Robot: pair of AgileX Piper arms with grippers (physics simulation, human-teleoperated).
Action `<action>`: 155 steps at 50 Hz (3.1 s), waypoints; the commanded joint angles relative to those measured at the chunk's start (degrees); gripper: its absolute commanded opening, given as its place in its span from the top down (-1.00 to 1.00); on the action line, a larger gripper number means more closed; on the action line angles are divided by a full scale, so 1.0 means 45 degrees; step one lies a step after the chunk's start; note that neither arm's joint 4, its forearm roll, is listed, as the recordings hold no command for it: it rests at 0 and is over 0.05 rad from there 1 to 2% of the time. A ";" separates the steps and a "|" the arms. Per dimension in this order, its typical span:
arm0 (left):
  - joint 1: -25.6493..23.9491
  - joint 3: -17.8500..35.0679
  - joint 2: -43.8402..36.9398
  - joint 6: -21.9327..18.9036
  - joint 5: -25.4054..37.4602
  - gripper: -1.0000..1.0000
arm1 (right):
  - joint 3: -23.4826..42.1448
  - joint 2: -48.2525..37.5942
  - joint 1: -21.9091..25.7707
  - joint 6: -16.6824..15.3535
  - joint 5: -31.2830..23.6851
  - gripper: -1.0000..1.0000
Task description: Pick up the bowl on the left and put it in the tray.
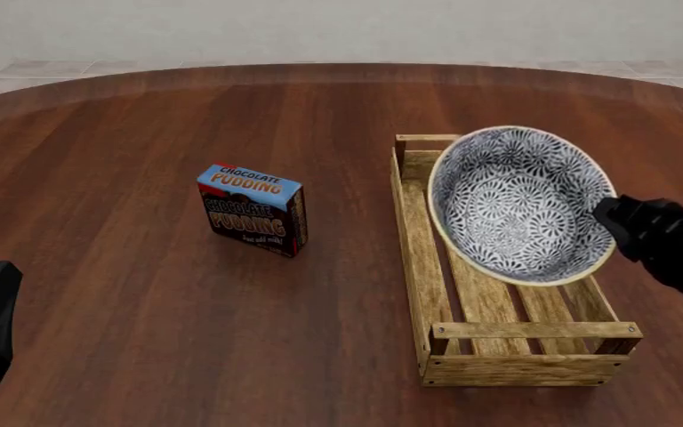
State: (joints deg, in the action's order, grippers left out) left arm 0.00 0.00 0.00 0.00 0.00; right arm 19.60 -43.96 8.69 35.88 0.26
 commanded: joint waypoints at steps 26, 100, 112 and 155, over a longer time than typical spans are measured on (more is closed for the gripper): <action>0.0000 0.0000 0.0000 0.0000 0.0000 -1.00 | -0.0467 -0.0953 -0.0107 0.0057 0.1094 1.00; 0.0000 0.0000 0.0000 0.0000 0.0000 -1.00 | -0.0755 -0.2868 -0.0422 -0.0393 0.2884 1.00; 0.0000 0.0000 0.0000 0.0000 0.0000 -1.00 | -0.0872 -0.3422 -0.0427 -0.0496 0.3394 1.00; 0.0000 0.0000 0.0000 0.0000 0.0000 -1.00 | -0.0795 -0.4445 -0.0711 -0.0938 0.4223 1.00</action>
State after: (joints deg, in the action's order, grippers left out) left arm 0.00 0.00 0.00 0.00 0.00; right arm 15.46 -63.35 5.71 31.76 18.63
